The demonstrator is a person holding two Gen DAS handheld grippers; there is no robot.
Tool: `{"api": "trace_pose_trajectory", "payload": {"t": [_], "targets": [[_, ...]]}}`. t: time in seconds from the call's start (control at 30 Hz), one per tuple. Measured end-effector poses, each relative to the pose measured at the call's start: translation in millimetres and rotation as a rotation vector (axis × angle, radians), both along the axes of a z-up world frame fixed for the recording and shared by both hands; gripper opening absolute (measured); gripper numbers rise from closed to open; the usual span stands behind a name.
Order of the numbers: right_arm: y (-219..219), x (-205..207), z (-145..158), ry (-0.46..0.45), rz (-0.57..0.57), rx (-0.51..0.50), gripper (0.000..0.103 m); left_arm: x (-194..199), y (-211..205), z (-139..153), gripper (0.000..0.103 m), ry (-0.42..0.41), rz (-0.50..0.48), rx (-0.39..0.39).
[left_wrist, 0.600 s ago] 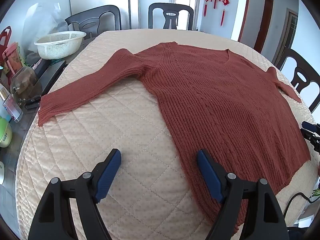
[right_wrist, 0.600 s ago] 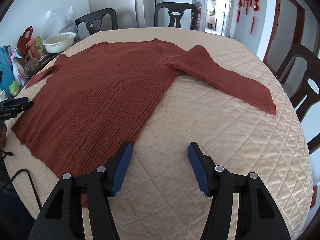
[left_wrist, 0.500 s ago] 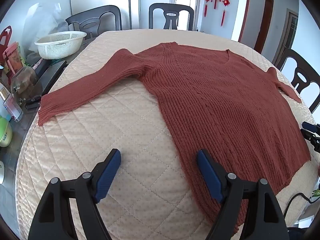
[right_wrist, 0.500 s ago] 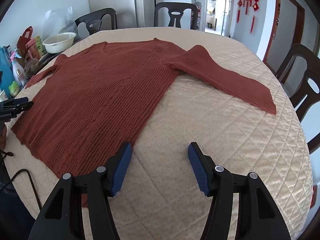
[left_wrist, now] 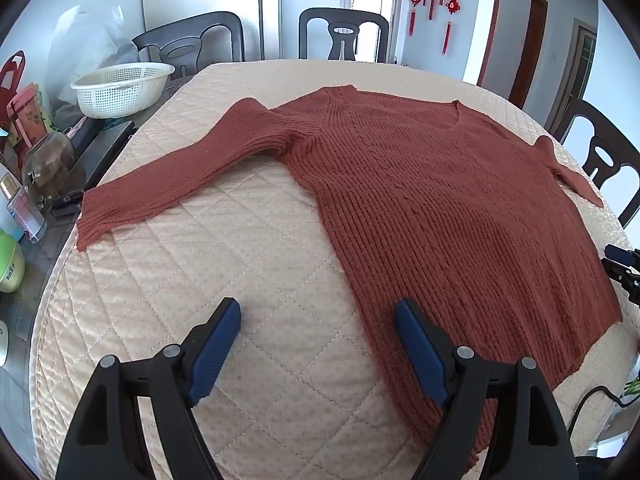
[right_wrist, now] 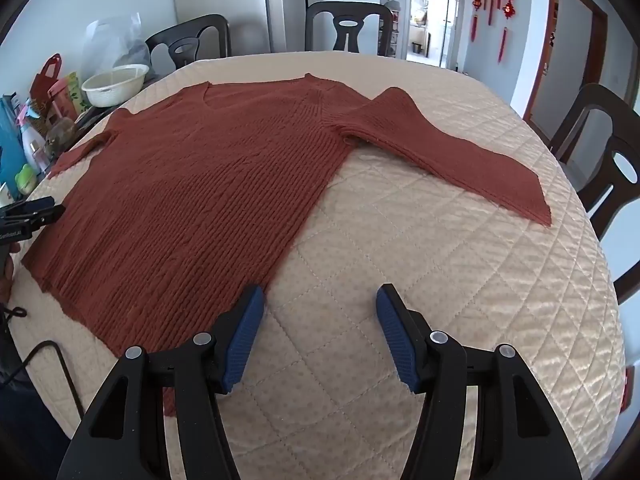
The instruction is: Fold small clothes
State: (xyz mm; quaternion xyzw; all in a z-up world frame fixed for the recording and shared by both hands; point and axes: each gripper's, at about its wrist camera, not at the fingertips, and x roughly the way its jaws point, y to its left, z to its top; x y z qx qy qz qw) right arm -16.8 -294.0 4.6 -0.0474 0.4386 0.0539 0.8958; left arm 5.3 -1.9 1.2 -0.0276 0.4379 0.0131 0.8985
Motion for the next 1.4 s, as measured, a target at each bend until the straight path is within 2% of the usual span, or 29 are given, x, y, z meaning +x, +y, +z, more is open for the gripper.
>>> {"api": "trace_pose_trajectory", "payload": {"t": [1.4], "targets": [[1.1, 0.1, 0.2, -0.003, 0.000, 0.000, 0.059, -7.3, 1.7, 0.9, 0.083, -0.013, 0.004, 0.000]]}}
